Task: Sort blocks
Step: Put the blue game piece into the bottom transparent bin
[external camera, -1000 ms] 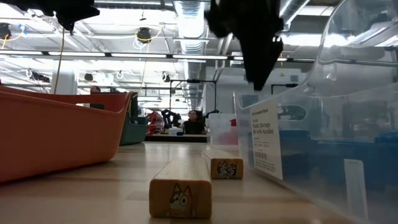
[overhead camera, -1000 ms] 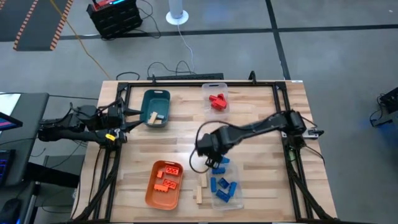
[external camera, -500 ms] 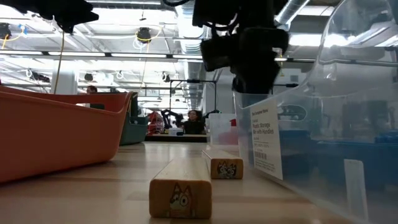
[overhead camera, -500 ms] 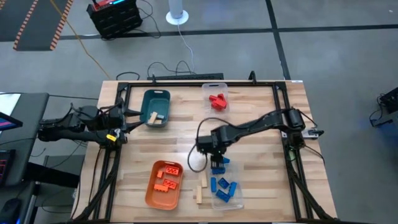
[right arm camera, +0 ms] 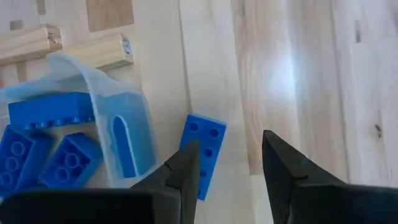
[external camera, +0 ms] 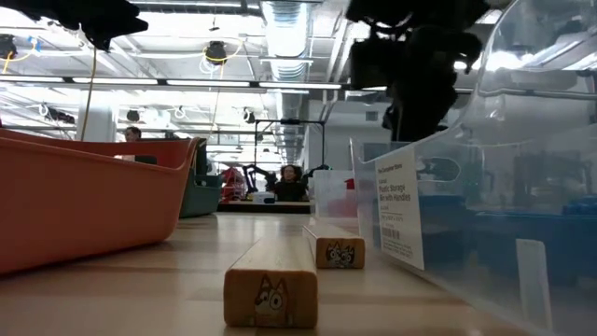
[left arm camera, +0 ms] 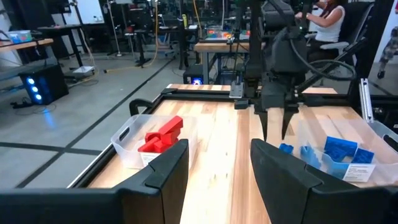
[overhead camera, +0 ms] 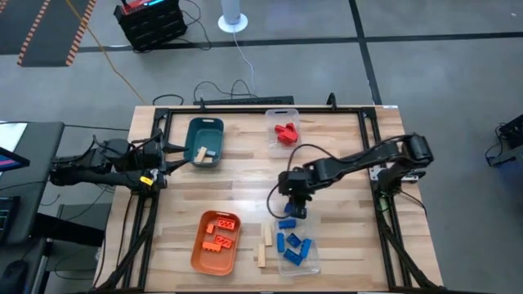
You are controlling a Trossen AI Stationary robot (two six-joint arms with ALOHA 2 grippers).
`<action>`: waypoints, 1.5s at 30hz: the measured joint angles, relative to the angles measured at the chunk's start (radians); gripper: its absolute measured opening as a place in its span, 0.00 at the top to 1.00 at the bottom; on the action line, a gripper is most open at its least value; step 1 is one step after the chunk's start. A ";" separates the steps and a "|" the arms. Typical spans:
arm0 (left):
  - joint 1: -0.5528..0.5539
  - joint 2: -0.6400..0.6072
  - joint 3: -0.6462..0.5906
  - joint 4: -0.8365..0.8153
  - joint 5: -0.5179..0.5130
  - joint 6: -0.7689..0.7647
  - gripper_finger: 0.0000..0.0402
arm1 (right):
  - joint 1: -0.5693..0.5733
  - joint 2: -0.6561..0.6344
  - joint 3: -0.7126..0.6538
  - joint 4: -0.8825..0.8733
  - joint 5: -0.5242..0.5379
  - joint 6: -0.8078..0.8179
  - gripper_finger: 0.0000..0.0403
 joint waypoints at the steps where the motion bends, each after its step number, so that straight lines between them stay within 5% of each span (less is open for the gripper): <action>1: 0.000 0.000 0.000 0.000 0.000 0.000 0.58 | 0.003 -0.022 -0.032 0.032 0.004 0.000 0.65; 8: 0.000 0.000 0.000 0.010 -0.023 0.004 0.58 | 0.031 -0.148 -0.254 0.273 0.019 -0.006 0.67; 15: 0.000 0.000 0.000 0.010 -0.086 0.008 0.58 | 0.053 -0.163 -0.350 0.328 0.020 -0.120 0.67; 45: 0.000 0.000 0.000 -0.015 -0.141 0.005 0.58 | 0.029 -0.057 -0.379 0.545 -0.132 -0.270 0.72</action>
